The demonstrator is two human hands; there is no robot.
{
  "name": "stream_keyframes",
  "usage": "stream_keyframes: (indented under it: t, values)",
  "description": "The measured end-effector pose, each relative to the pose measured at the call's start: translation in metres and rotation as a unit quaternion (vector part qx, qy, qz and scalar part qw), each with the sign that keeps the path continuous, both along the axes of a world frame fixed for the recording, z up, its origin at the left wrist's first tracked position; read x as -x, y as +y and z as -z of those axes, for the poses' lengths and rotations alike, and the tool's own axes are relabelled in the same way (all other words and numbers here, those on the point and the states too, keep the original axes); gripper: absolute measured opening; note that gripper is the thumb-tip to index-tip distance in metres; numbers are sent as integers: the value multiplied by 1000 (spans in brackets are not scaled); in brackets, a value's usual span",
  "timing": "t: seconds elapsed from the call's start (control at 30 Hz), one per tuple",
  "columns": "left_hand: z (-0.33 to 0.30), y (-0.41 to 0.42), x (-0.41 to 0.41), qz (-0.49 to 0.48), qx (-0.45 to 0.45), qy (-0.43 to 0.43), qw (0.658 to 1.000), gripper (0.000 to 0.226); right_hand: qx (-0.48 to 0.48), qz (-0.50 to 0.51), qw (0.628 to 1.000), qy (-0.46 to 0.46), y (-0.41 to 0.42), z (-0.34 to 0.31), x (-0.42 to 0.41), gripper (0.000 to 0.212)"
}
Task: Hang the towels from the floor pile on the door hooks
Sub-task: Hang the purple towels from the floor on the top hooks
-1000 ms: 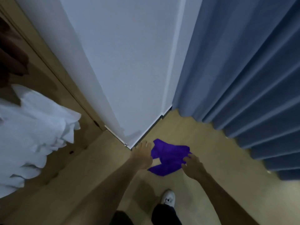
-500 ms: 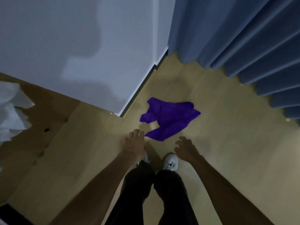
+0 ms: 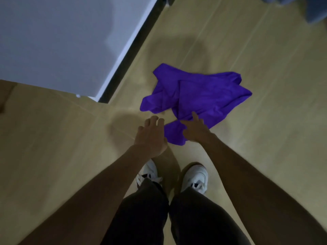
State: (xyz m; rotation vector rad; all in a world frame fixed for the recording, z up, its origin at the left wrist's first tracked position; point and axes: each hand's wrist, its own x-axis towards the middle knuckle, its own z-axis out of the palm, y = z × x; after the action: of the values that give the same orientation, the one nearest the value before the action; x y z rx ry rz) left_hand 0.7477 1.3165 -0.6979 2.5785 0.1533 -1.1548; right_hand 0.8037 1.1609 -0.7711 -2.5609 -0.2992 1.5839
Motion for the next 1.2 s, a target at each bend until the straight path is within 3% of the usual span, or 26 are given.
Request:
stream_keyframes:
  t: [0.23, 0.37, 0.53, 0.7, 0.83, 0.97, 1.07, 1.2]
  values:
    - [73, 14, 34, -2, 3, 31, 1000, 51, 39, 2, 995, -90, 33, 105, -12, 55]
    - [61, 25, 56, 3, -13, 83, 996, 54, 28, 28, 993, -110, 27, 88, -9, 51]
    - [-25, 17, 65, 12, -12, 97, 995, 54, 2, 63, 990, -128, 1, -13, -13, 33]
    - [-153, 6, 42, -9, -2, 55, 998, 49, -36, 35, 987, -152, -23, -160, -25, 59]
    - [-263, 4, 13, -42, 4, 11, 999, 44, -33, 12, 985, -171, -35, -285, -31, 39]
    - [-363, 4, -15, -66, 8, -34, 997, 43, -41, 30, 979, -197, -41, -388, -38, 37]
    - [-420, 6, -29, -80, 15, -61, 995, 44, -69, 62, 973, -211, -44, -449, -43, 44]
    - [-472, 7, -38, -85, 3, -75, 994, 47, -91, 77, 959, -258, -43, -501, -53, 35]
